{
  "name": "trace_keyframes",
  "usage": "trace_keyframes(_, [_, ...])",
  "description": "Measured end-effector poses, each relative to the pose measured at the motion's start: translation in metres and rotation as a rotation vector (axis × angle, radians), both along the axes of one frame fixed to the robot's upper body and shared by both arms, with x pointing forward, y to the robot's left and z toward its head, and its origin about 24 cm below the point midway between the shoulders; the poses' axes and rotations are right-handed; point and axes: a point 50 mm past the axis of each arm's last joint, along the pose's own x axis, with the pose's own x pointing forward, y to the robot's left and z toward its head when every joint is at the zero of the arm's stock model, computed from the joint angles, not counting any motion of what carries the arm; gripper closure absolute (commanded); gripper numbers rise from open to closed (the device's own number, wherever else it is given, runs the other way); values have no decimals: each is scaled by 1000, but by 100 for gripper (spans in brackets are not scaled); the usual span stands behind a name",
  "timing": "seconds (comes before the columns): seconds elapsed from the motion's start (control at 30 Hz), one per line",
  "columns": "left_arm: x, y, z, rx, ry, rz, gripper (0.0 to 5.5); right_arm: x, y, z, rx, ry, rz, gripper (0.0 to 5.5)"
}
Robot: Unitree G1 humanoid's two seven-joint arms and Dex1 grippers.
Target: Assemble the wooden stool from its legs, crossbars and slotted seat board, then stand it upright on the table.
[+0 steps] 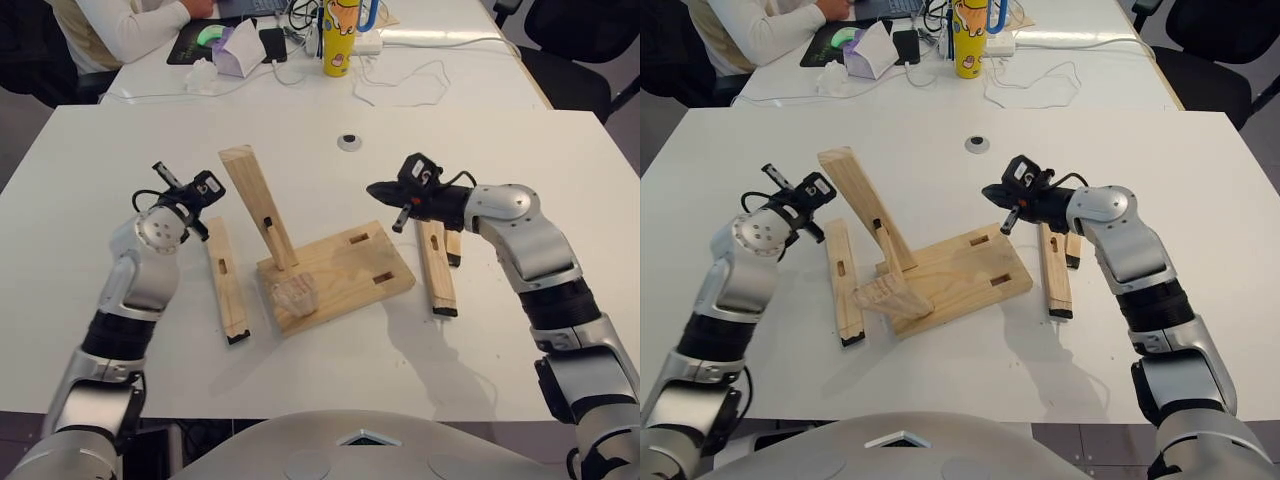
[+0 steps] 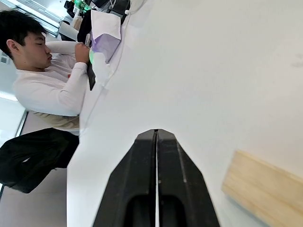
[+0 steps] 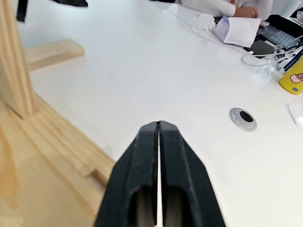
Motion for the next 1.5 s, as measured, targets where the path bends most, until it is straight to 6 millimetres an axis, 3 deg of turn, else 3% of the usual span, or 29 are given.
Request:
trace_keyframes(0.1, [-16,24,5,73,167,-102,550,12,-4,-5,-137,-52,3,549])
trace_keyframes(0.17, [-25,25,15,55,239,-202,550,16,-5,-9,-185,-70,13,549])
trace_keyframes(0.33, [-56,-21,33,-187,417,-577,550,16,-10,-20,-242,-44,63,549])
trace_keyframes(0.5, [-85,-36,38,-250,607,-761,550,13,-15,-32,-307,-42,76,549])
trace_keyframes(0.67, [-95,-41,31,-295,721,-793,550,12,-6,-37,-286,-45,96,549])
trace_keyframes(0.8, [-99,-57,22,-405,756,-813,550,13,0,-42,-286,-63,96,549])
trace_keyframes(1.1, [-118,-77,-5,-437,891,-845,550,15,7,-47,-305,-86,104,549])
trace_keyframes(1.37, [-103,-92,-29,-393,744,-781,550,15,16,-46,-305,-105,123,549])
trace_keyframes(1.5, [-93,-94,-29,-323,687,-769,550,13,13,-48,-342,-68,143,549])
